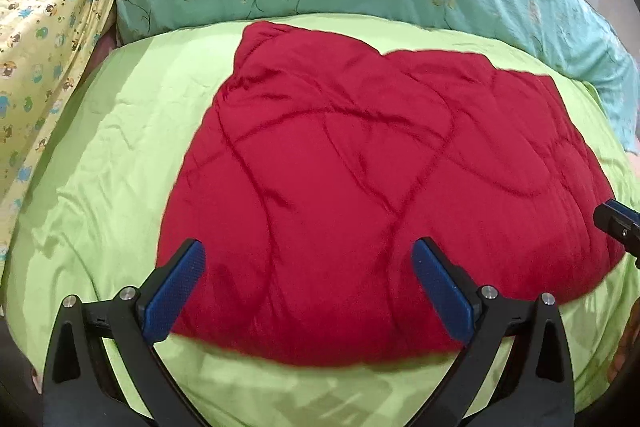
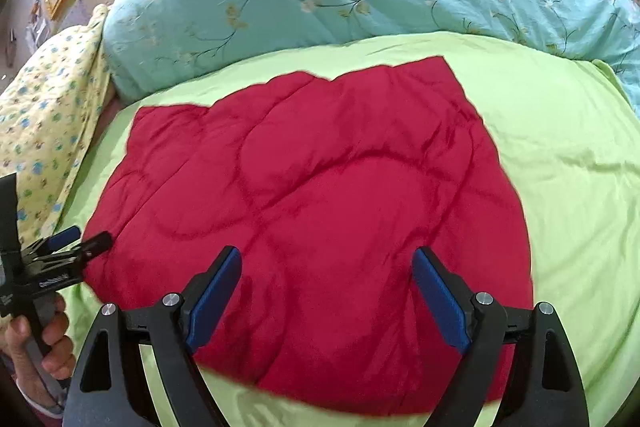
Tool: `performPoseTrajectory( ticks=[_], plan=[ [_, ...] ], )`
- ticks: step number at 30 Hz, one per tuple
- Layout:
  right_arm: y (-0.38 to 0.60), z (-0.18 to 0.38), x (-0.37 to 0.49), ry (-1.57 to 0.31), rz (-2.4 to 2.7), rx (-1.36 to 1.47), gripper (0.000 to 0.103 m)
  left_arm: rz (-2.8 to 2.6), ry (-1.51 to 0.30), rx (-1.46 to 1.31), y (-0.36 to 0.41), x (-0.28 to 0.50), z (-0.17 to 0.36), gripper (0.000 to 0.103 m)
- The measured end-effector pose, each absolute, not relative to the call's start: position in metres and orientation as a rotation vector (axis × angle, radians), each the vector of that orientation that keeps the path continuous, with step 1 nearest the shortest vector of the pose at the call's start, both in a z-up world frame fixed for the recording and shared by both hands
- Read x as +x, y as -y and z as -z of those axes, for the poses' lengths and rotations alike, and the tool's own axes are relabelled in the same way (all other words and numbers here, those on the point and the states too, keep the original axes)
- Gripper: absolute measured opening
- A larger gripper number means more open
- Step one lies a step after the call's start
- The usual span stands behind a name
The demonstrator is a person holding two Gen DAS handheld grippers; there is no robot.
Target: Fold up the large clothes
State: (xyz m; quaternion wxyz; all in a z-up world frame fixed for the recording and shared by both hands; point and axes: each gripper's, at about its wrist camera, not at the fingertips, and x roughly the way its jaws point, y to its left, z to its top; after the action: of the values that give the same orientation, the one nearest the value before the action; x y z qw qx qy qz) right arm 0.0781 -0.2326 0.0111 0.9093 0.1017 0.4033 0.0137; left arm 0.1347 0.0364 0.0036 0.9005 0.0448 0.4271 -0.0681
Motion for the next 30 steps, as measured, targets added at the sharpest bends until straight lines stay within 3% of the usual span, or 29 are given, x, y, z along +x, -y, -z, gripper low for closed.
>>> performPoseTrajectory(
  ticks=[15,30],
  plan=[
    [0.198,0.008,0.003,-0.879,-0.028,0.119,0.093,0.163,-0.903,0.197,-0.02,0.06,0.009,0.103],
    [0.17,-0.026,-0.011,-0.841,-0.033,0.052,0.099,0.153,-0.873,0.202,-0.021,0.045,-0.018,0.103]
  ],
)
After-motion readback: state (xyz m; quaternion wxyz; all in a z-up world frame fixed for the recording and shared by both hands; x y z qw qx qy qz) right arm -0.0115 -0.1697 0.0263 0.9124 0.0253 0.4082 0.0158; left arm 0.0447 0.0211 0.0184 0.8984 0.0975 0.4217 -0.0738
